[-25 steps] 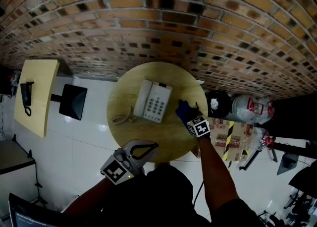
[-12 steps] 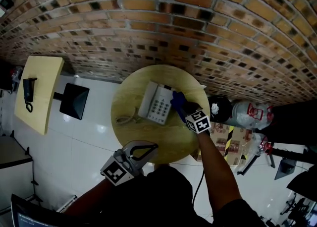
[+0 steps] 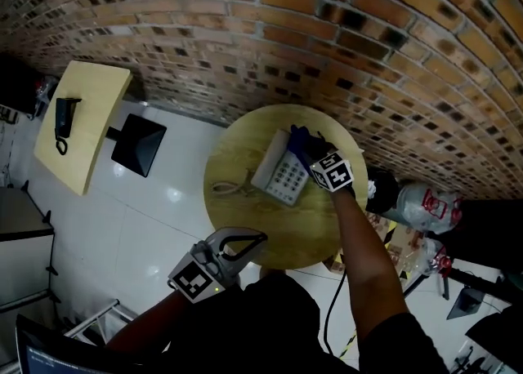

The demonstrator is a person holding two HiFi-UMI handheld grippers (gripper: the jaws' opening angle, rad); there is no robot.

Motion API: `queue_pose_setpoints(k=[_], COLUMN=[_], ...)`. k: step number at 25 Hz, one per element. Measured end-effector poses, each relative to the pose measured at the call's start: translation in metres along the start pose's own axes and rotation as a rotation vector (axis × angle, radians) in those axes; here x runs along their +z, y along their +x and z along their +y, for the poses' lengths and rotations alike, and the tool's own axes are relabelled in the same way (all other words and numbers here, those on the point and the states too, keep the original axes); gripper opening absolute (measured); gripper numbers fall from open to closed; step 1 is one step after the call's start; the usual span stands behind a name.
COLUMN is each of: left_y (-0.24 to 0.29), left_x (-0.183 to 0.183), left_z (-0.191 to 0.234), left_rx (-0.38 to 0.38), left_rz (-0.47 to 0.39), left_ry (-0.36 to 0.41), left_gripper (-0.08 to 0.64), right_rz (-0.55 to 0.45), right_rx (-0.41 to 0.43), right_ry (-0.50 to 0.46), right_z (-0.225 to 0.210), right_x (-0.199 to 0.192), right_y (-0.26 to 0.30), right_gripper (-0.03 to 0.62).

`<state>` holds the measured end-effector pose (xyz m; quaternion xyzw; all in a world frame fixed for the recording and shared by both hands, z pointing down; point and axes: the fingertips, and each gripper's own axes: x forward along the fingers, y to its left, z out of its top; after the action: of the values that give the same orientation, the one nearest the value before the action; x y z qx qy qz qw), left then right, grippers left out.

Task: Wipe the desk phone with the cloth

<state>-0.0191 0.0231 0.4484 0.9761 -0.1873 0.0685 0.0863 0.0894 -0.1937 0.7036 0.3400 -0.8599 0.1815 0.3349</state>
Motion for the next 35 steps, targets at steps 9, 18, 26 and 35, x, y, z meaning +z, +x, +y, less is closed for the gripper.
queue_pose_setpoints(k=[9,18,26,35], left_y=[-0.014,-0.013,-0.024,-0.044], left_x=[-0.004,-0.002,-0.003,-0.005], left_z=[0.008,0.007,0.012,0.025], left_rx=[0.021,-0.027,0.016,0.089], left_rz=[-0.009,-0.008,-0.013,-0.023], left_ry=[0.006,0.082,-0.015,-0.1], left_gripper=[0.002,0.002,0.002,0.002], right_rz=[0.05,0.131,-0.024,-0.084], right_rx=[0.154,0.322,0.191,0.056], right_ry=[-0.037,-0.068,-0.034,-0.064], right_z=[0.089,0.208,0.137,0.03], right_x=[-0.036,-0.091,-0.03,0.066], right_y=[0.01,0.011,-0.014,0.005], right_gripper=[0.066,0.066,0.066,0.066])
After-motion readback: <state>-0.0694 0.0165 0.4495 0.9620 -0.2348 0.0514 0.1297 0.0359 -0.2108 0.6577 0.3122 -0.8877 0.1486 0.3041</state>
